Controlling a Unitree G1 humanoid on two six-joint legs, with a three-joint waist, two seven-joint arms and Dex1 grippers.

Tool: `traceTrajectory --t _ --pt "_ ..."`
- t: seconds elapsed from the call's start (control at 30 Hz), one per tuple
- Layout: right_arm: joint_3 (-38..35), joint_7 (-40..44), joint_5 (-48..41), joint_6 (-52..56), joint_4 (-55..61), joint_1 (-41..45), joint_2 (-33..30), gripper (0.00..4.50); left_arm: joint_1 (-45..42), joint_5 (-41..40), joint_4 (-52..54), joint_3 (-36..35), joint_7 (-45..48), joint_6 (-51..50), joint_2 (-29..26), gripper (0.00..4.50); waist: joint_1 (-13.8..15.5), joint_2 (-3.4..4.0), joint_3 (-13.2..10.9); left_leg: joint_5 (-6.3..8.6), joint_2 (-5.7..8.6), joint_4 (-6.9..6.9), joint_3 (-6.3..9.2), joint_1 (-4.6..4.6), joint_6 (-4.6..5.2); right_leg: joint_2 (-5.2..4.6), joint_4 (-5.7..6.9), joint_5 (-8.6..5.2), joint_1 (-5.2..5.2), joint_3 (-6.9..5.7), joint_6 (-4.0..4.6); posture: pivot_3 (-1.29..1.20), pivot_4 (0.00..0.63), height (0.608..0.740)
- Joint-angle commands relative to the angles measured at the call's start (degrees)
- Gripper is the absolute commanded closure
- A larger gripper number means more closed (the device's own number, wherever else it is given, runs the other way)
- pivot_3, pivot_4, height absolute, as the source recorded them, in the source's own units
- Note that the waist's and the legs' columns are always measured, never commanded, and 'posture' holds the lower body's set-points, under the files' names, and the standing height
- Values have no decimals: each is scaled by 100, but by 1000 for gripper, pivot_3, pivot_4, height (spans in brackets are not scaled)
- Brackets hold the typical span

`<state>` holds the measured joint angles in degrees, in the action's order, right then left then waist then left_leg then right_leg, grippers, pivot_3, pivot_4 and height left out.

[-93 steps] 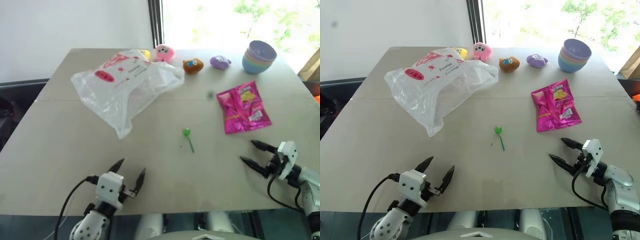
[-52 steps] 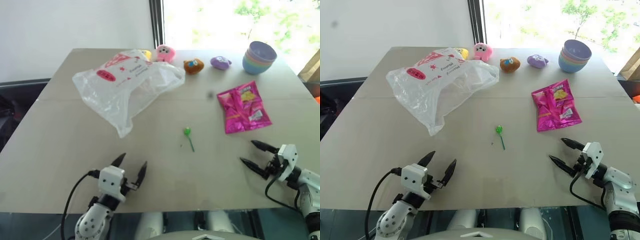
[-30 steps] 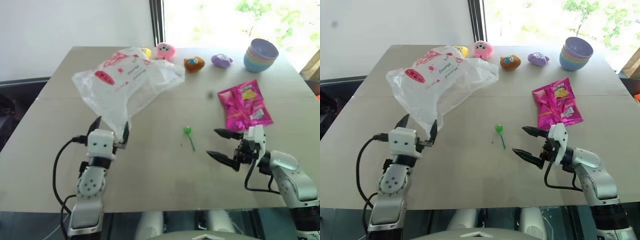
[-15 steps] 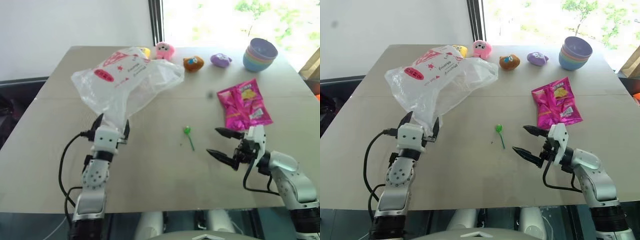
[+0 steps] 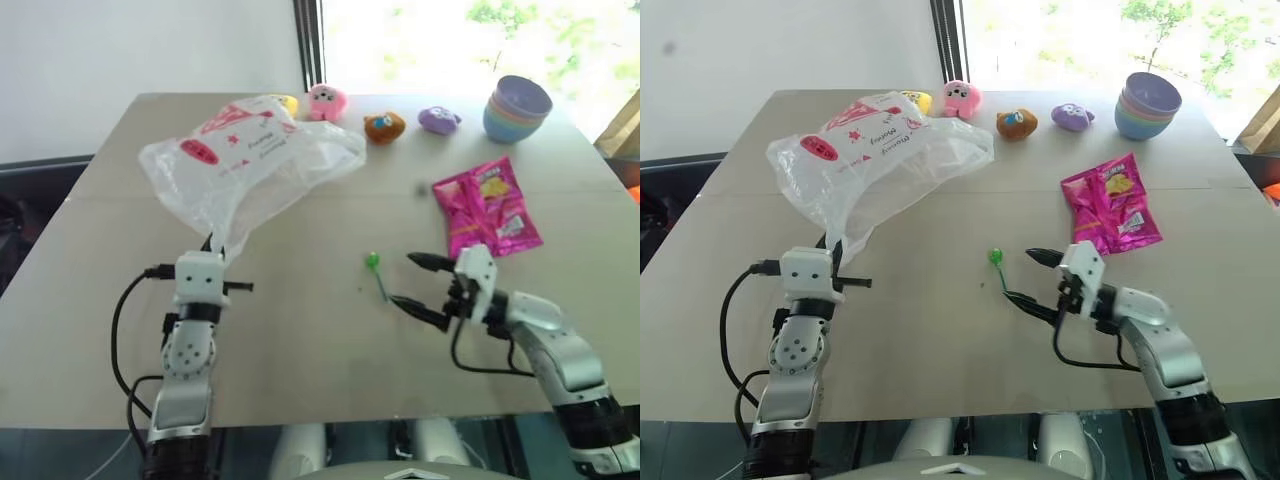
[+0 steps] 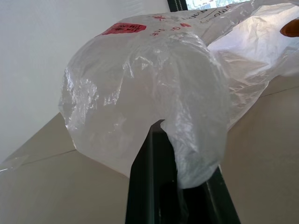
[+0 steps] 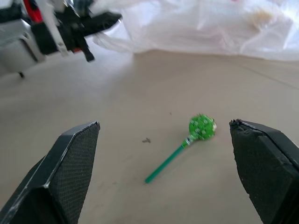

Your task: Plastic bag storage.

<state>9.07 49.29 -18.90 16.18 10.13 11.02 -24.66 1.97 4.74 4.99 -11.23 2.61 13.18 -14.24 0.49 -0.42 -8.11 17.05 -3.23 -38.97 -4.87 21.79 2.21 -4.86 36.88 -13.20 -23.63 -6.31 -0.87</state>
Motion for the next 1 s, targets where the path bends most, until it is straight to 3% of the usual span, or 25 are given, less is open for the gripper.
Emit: traceTrajectory --t 0.03,0.23,0.27,0.37,0.57,0.6,1.0 --pt "448 -705 516 1128 134 444 103 0 101 -150 364 -104 -63 56 62 4454 8 0 0 0 -1 -1 2 0 0 0 3 0 -1 0 0 0 150 740" --pt "1050 -1158 939 2545 363 799 97 0 186 -188 710 -135 -179 -135 207 4454 26 -2 2 -1 0 -17 20 18 -2 -6 8 0 -5 -15 1 0 150 740" --pt "1155 -1197 1090 2552 380 819 17 246 197 -181 763 -134 -200 -169 224 4489 27 -2 2 0 1 -18 21 18 0 -7 8 0 -3 -16 1 0 150 740" --pt "1194 -1343 1200 2812 456 824 -39 1222 239 -236 915 -160 -229 -286 287 4500 28 -3 2 1 2 -19 24 18 1 -7 8 0 -2 -17 0 0 150 740" --pt "1211 -1432 1396 2797 472 855 -202 4108 222 -483 1083 -158 -202 -498 437 4500 31 -3 2 1 3 -21 31 17 1 -6 8 0 2 -24 1 0 150 740" --pt "1218 -1446 1433 2764 463 872 -223 4410 202 -523 1107 -141 -176 -528 446 4500 32 -3 2 1 3 -21 31 17 2 -6 8 0 3 -24 0 0 150 740" --pt "690 -1649 1111 2705 243 1395 305 4473 40 -1632 1753 537 659 -1090 649 4500 5 -4 -3 0 6 -28 35 19 1 -2 10 0 4 -25 1 0 150 740"
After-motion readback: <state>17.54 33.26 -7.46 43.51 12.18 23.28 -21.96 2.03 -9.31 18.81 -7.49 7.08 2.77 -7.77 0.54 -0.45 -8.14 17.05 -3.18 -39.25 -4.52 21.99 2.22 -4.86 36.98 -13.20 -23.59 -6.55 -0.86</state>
